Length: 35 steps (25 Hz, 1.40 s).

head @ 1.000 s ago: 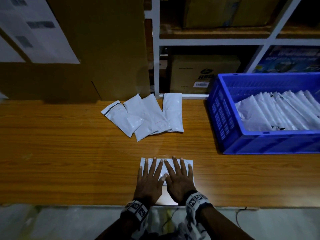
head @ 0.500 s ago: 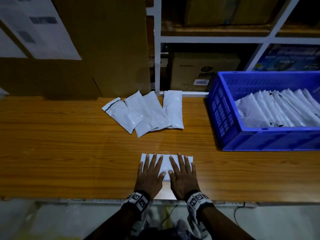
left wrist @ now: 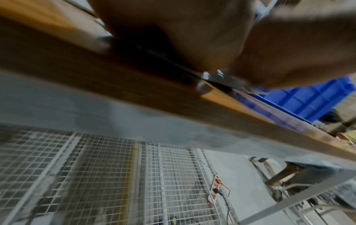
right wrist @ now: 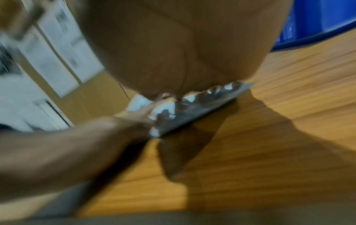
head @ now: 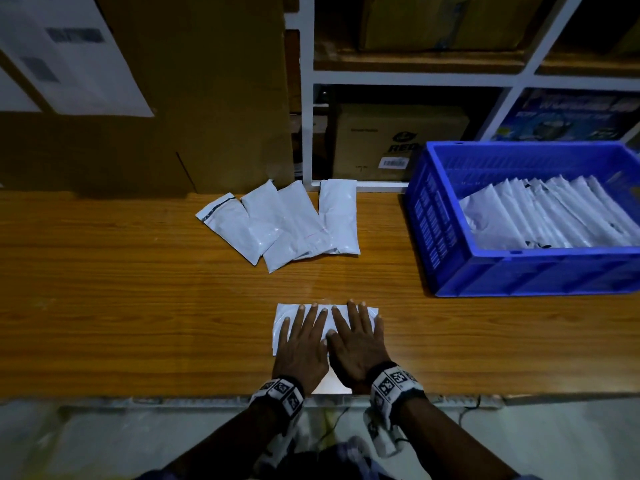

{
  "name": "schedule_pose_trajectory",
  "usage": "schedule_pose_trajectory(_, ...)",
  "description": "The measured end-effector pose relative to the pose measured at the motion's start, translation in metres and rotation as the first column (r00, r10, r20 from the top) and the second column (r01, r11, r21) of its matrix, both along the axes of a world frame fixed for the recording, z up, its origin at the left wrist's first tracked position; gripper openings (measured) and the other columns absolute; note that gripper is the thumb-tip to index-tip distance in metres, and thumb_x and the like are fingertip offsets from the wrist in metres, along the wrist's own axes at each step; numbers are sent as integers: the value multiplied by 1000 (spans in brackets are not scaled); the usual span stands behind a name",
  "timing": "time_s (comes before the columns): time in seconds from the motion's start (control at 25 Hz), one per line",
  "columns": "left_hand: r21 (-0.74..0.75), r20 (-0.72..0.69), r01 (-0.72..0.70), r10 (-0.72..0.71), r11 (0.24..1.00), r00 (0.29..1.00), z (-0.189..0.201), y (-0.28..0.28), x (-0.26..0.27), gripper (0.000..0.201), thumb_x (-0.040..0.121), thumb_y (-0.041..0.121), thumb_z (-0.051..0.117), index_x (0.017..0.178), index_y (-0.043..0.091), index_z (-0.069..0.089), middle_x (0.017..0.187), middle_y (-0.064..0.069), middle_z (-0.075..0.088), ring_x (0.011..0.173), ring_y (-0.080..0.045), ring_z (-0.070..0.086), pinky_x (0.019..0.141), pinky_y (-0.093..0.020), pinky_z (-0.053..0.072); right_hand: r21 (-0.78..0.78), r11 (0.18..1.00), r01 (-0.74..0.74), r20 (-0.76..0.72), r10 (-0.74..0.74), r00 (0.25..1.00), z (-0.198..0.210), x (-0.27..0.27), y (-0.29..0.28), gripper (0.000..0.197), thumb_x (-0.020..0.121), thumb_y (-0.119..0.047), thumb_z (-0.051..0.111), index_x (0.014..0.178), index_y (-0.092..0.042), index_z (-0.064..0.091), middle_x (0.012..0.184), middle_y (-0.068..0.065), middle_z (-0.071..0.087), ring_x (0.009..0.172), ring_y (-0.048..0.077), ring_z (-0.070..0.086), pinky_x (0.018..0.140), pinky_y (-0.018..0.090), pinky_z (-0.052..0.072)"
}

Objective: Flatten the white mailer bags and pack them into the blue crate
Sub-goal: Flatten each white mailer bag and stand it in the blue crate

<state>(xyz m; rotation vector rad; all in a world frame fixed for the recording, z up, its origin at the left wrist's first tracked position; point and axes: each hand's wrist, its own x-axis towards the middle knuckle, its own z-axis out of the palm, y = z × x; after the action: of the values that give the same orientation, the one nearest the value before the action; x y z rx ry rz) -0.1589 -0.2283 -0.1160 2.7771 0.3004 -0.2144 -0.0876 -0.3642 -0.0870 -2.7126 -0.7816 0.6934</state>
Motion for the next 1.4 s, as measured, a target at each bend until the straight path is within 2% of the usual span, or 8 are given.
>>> schedule_pose_trajectory(0.16,-168,-38,75,-82,983,996,0,17,7,58,107,31,26,159,30,1,159,19,-15,152,-11,-17,120,-34,-15,151,989,-2,-25,6,1000,4,-15,19,56,103,-46,6,154,-33,-14,154,-11,-33,145,16,-31,117,41,-20)
schedule_pose_trajectory(0.32,-717,-12,-134,181,684,983,12,47,3,68,94,-8,38,147,34,42,155,19,29,150,-7,18,119,-21,10,69,998,-5,93,-1,996,-22,-28,24,58,103,-41,12,155,-32,-13,159,-7,-28,147,20,-27,117,46,-17)
schedule_pose_trajectory(0.44,-351,256,-29,125,936,959,12,47,-3,52,98,5,42,143,28,50,157,7,36,148,-15,26,122,-36,22,16,1000,11,133,-13,991,-25,-31,29,58,102,-42,14,157,-31,-3,163,-1,-15,150,24,-16,118,50,-9)
schedule_pose_trajectory(0.6,-5,62,15,-14,1000,998,12,24,-1,56,104,38,12,159,29,6,166,5,-10,154,-20,-12,125,-42,-4,20,1000,-23,4,23,1000,-18,-14,27,61,99,-46,13,156,-34,-7,156,-7,-28,148,21,-25,117,44,-18)
schedule_pose_trajectory(0.76,-37,-89,27,-31,999,996,-3,20,-2,58,105,43,10,154,34,-20,156,12,-35,144,-15,-34,123,-47,-9,234,968,97,-292,-25,956,4,9,12,62,99,-32,41,155,-36,15,163,-10,-5,150,11,-12,120,36,-10)
schedule_pose_trajectory(0.84,-42,-77,12,-15,999,997,-6,21,-1,60,106,44,18,155,37,-16,156,14,-33,147,-15,-30,122,-45,-12,318,938,136,-179,-81,981,6,12,2,55,101,-36,34,154,-35,22,165,-5,2,151,12,-6,121,33,-3)
schedule_pose_trajectory(1.12,11,-5,35,-35,999,999,-11,22,-6,63,98,56,6,157,39,-8,164,10,-16,152,-16,-16,122,-44,-6,-17,999,43,146,-40,988,-20,-17,-3,55,102,-51,6,151,-44,-17,159,-6,-30,145,18,-31,119,47,-14)
schedule_pose_trajectory(1.4,66,18,52,-53,996,998,-3,11,-2,60,104,47,17,160,31,2,168,-1,4,154,-25,4,120,-52,7,-62,997,-37,-12,36,999,-18,3,-4,57,99,-49,7,151,-45,-16,155,-6,-38,141,19,-38,113,45,-24)
